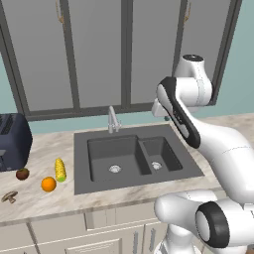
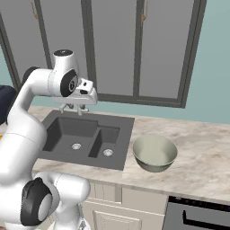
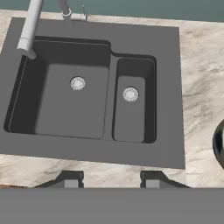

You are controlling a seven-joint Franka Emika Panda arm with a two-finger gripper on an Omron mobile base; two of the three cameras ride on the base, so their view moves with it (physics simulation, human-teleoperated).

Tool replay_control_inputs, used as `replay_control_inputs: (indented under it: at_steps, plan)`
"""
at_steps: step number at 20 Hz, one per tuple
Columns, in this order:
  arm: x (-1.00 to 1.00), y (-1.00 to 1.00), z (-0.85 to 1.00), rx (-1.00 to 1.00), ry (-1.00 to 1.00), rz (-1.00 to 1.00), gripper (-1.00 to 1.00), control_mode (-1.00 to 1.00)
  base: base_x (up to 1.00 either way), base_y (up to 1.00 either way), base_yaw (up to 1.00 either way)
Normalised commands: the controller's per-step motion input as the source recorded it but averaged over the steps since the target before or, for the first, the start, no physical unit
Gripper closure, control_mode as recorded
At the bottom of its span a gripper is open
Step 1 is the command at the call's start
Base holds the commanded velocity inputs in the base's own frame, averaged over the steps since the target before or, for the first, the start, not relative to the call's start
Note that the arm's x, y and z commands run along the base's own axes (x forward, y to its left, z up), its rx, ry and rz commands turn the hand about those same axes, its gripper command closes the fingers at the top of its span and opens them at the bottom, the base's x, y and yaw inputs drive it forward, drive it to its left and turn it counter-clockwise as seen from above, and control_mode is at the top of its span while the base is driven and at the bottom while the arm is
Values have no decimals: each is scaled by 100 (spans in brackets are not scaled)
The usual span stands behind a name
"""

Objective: There is a mixed pile of frozen fruits and vegetables on the counter. Locate all the frozen vegetables and place the items in a bowl on the counter. Take all the frozen fruits and defrost them in a running sink.

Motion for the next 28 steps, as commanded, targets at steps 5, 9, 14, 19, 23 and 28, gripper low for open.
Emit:
replay_control_inputs:
  at_steps: [5, 9, 14, 19, 23, 28]
  plan:
    - [-2, 2, 0, 0, 0, 1, -100, -100, 0, 0, 0]
    - [-5, 10, -1, 0, 0, 3, -100, -100, 0, 0, 0]
    - [-8, 17, -1, 0, 0, 3, -100, -100, 0, 0, 0]
    - [-9, 19, -2, 0, 0, 2, -100, -100, 0, 0, 0]
    - [-10, 18, -3, 0, 0, 2, -100, -100, 0, 0, 0]
    - [-13, 16, -4, 0, 0, 2, -100, -100, 0, 0, 0]
